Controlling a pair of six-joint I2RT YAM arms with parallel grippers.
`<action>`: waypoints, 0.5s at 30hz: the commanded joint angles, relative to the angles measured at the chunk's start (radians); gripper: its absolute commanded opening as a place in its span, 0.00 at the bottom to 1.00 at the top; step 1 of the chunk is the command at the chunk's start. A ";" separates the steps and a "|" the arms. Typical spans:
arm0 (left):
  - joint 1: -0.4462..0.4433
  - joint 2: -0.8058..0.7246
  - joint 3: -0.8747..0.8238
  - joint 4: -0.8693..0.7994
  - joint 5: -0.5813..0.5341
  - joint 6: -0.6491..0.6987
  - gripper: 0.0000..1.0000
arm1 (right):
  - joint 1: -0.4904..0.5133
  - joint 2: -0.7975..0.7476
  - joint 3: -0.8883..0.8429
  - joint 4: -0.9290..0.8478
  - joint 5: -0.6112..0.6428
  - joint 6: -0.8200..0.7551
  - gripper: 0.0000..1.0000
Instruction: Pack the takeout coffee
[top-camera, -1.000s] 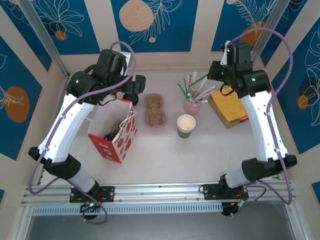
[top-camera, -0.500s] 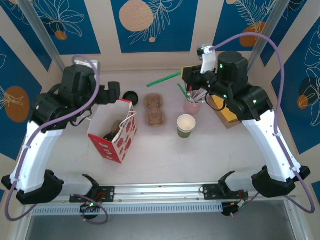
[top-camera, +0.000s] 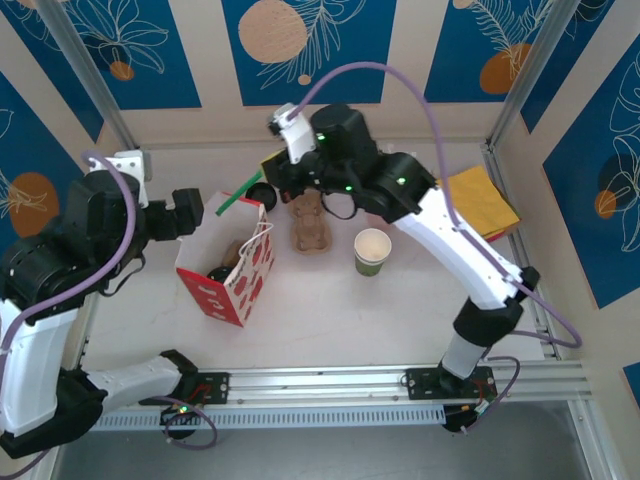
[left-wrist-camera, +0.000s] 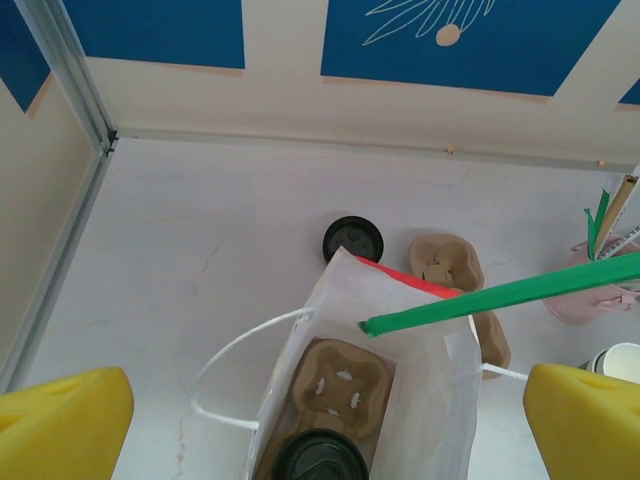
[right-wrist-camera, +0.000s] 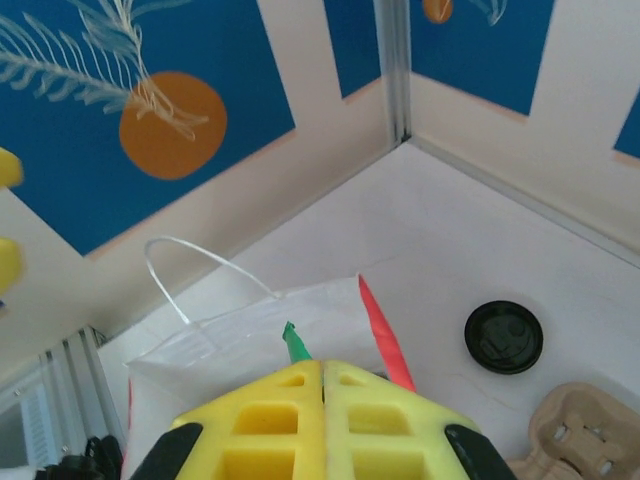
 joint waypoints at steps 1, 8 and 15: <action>0.011 -0.011 -0.008 -0.034 -0.020 -0.012 1.00 | 0.036 0.070 0.065 -0.082 0.058 -0.069 0.00; 0.010 -0.018 -0.012 -0.046 -0.008 -0.003 1.00 | 0.054 0.201 0.115 -0.111 0.076 -0.086 0.00; 0.011 -0.010 -0.017 -0.041 0.059 0.032 1.00 | 0.045 0.318 0.171 -0.121 0.034 -0.083 0.00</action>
